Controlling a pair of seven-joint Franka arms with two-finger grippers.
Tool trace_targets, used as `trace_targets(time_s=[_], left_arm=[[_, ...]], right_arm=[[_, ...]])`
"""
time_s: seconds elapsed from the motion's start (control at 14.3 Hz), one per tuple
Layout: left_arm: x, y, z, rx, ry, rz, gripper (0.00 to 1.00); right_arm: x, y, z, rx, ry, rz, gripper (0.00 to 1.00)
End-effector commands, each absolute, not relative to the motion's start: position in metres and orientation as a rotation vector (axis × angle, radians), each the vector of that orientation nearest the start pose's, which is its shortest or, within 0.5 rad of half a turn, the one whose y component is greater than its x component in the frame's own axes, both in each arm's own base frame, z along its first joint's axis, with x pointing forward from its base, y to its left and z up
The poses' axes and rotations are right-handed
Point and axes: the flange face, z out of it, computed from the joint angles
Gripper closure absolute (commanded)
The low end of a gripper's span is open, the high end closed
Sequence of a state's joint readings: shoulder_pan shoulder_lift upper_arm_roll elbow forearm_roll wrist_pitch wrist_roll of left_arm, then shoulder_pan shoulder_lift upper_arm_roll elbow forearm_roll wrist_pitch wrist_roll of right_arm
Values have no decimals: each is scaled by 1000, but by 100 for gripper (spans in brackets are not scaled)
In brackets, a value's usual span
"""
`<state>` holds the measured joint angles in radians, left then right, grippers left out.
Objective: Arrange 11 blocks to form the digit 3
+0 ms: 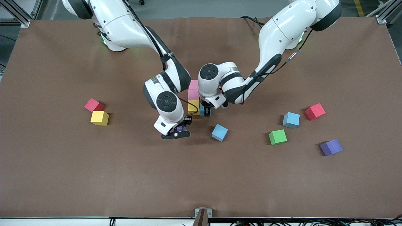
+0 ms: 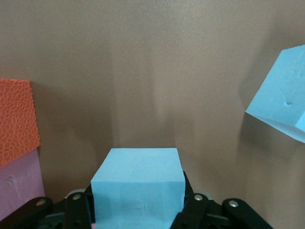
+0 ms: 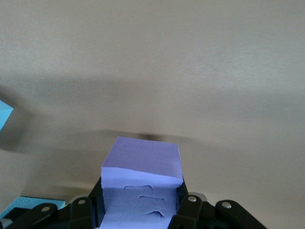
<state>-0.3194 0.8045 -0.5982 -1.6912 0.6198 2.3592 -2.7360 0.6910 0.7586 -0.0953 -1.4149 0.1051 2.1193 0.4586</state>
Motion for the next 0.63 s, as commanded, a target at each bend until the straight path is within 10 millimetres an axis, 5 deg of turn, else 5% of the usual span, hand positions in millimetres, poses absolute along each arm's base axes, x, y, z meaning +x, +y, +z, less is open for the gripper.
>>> trace_targets(time_s=[0.0,0.07,0.14,0.56], left_arm=[[449,-512,178,-2214,-2321,5,52],[451,-510,179,-2213,-2323,2,34],[452,-510,180,-2217,-2322,-3,6],[457,-503,192,-2219,-2312,-50,0]], right_arm=[[593,438,232,-3113,-136,91,75],[593,439,231,-3106,-136,89,75],[594,439,229,-3098,-133,95,75],[592,442,227,-3075,-133,114,75]])
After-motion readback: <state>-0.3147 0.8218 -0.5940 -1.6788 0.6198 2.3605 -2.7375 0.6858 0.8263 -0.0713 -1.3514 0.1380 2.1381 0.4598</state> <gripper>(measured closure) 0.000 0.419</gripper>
